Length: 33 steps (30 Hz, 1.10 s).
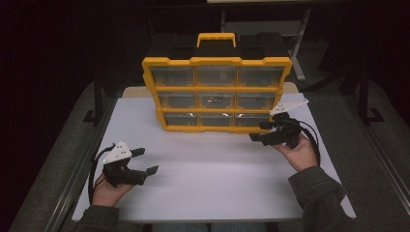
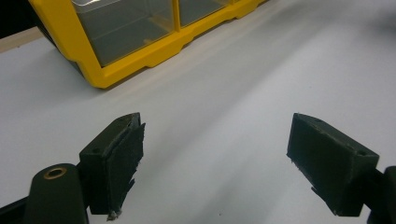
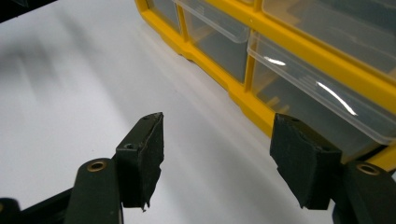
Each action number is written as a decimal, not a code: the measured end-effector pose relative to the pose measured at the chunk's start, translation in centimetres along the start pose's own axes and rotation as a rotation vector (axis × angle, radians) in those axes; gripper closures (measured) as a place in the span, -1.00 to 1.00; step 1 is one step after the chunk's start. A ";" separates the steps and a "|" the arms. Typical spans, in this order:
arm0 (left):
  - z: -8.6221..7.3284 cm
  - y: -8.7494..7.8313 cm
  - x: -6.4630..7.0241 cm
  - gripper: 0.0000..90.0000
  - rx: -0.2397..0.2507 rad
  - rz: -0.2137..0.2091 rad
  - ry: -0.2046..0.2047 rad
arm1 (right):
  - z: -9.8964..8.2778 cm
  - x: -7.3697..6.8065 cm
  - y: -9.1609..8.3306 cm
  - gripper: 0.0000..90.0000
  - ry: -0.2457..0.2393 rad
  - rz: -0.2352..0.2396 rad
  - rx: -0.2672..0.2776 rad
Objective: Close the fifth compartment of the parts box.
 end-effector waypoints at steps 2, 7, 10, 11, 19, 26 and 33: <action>0.0 0.0 0.0 -0.60 0.006 0.000 0.000 | -0.4 0.0 -0.1 -0.29 -0.001 -0.004 0.003; -0.1 0.1 0.0 -0.61 0.008 -0.001 -0.005 | -1.1 0.0 -0.4 -0.34 -0.009 -0.005 0.013; -0.2 0.0 0.0 -0.61 -0.002 0.002 0.001 | -1.4 -0.1 -0.6 -0.37 -0.006 -0.011 0.007; -0.2 0.0 0.0 -0.61 -0.005 0.001 0.001 | -1.5 0.0 -0.6 -0.38 -0.013 -0.012 0.014; -0.3 0.0 0.1 -0.61 -0.003 0.001 -0.013 | -2.4 -0.1 -1.1 -0.47 -0.005 -0.021 0.018; -0.6 -0.2 0.1 -0.63 -0.006 0.004 -0.024 | -3.6 0.0 -1.5 -0.56 -0.017 -0.033 0.023; -0.7 -0.2 0.2 -0.63 -0.010 0.004 -0.033 | -4.4 -0.1 -1.7 -0.62 -0.019 -0.041 0.018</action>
Point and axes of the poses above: each handheld gripper's, and its own axes: y roughly forward along the jaws, z roughly out of its top, x roughly to its right, the point moved 4 cm from there along y, roughly forward along the jaws, and after that the axes turned 1 degree about z, right-handed, at the moved point
